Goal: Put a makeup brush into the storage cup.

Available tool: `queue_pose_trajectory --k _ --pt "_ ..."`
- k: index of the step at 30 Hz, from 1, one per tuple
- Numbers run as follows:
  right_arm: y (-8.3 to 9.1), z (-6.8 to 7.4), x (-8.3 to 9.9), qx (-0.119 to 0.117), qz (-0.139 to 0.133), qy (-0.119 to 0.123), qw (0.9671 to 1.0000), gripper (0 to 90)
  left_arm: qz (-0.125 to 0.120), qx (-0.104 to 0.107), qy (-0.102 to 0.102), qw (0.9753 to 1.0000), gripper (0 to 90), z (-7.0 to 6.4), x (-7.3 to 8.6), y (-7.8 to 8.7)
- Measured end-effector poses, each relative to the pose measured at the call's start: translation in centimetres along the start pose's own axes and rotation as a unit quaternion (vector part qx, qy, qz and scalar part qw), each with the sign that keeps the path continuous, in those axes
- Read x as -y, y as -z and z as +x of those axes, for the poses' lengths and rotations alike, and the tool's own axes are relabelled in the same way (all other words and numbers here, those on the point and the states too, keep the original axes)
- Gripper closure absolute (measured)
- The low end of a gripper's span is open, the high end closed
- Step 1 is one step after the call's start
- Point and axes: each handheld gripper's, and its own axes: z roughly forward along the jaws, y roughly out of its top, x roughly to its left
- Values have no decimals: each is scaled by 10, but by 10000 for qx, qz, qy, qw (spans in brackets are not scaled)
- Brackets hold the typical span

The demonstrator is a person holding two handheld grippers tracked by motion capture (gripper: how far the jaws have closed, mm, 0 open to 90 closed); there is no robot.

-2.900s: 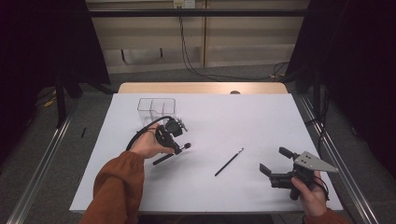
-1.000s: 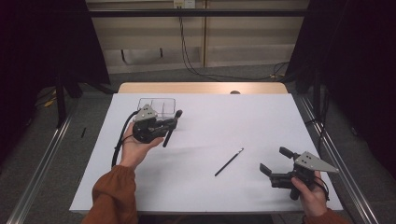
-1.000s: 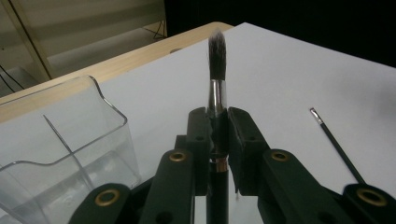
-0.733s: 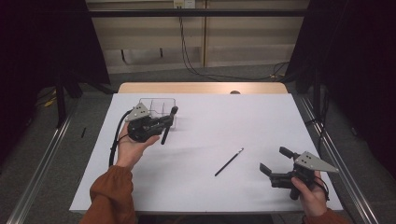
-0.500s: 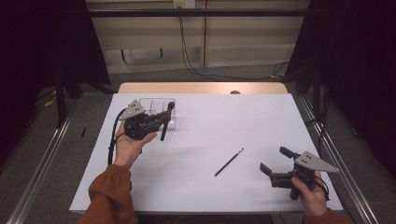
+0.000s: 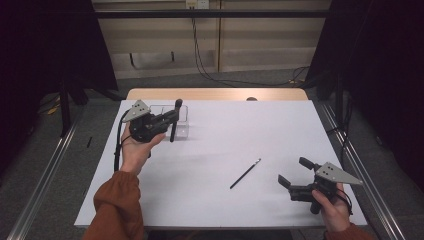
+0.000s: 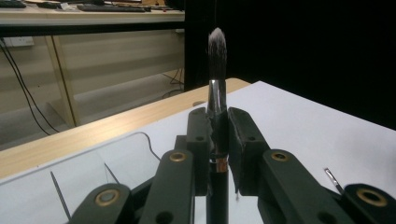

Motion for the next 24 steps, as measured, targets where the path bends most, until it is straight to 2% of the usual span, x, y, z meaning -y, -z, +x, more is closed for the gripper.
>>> queue_pose_trajectory --k 3,6,8,14,22,24 --pt "0 0 0 4 1 -9 10000 0 32 -43 -103 9999 798 1 -6 -4" --pt "0 0 0 1 1 -14 10000 0 0 -41 -95 9999 798 2 -11 -7" --pt "1 0 0 -12 7 5 10000 0 41 -80 -160 9998 798 2 -14 -9" --pt "1 0 0 -9 8 1 10000 0 -10 -83 -172 9998 798 4 -23 -16" --pt "1 0 0 -6 4 3 10000 0 -37 -232 -213 9995 798 9 -33 -24" --pt "1 0 0 -1 -2 -7 10000 0 -77 -265 -154 9995 798 10 -35 -26"
